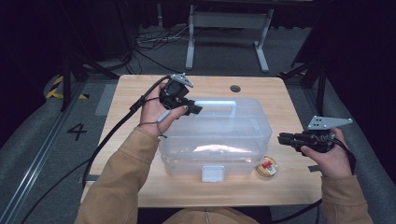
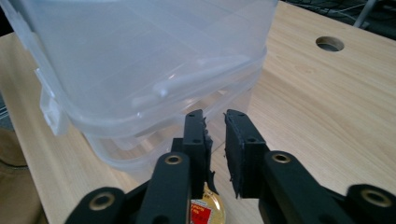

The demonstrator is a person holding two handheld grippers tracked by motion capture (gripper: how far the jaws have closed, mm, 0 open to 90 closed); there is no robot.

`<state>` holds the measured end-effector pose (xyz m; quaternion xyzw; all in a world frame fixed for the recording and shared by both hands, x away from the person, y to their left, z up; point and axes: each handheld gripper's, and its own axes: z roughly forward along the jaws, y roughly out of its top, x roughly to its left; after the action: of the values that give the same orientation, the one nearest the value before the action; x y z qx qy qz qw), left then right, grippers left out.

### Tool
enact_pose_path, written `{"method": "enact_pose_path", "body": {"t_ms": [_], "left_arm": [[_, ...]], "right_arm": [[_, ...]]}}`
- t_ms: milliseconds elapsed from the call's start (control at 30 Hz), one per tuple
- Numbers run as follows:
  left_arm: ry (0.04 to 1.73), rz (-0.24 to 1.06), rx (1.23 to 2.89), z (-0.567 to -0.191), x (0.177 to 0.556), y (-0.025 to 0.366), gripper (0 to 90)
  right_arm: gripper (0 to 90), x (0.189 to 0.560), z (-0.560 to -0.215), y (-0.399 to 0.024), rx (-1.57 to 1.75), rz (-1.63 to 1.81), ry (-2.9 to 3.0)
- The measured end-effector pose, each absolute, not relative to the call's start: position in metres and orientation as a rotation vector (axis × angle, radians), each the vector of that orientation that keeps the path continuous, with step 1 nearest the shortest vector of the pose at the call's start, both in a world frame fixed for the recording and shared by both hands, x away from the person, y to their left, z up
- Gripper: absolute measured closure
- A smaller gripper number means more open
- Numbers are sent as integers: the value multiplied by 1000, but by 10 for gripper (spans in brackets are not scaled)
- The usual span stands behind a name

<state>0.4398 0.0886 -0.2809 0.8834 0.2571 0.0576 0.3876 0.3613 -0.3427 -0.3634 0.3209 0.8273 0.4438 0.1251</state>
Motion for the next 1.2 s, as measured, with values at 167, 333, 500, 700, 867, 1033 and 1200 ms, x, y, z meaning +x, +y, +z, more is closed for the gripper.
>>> {"method": "enact_pose_path", "body": {"t_ms": [167,333,500,700,867,1033,1200], "left_arm": [[667,145,2252,-275,446,88,753],[688,115,2244,-273,454,89,753],[709,83,2226,-271,461,90,752],[730,44,2226,-268,469,90,752],[736,38,2230,-267,471,90,751],[733,44,2233,-267,470,91,750],[727,55,2226,-267,469,91,747]], "right_arm": [[851,360,-363,-341,920,1292,2439],[884,357,-362,-334,873,1314,2471],[896,354,-360,-330,835,1358,2490],[900,351,-359,-319,763,1404,2530],[900,351,-361,-314,741,1409,2535],[900,352,-363,-311,744,1436,2512],[900,353,-364,-309,753,1437,2503]]}}
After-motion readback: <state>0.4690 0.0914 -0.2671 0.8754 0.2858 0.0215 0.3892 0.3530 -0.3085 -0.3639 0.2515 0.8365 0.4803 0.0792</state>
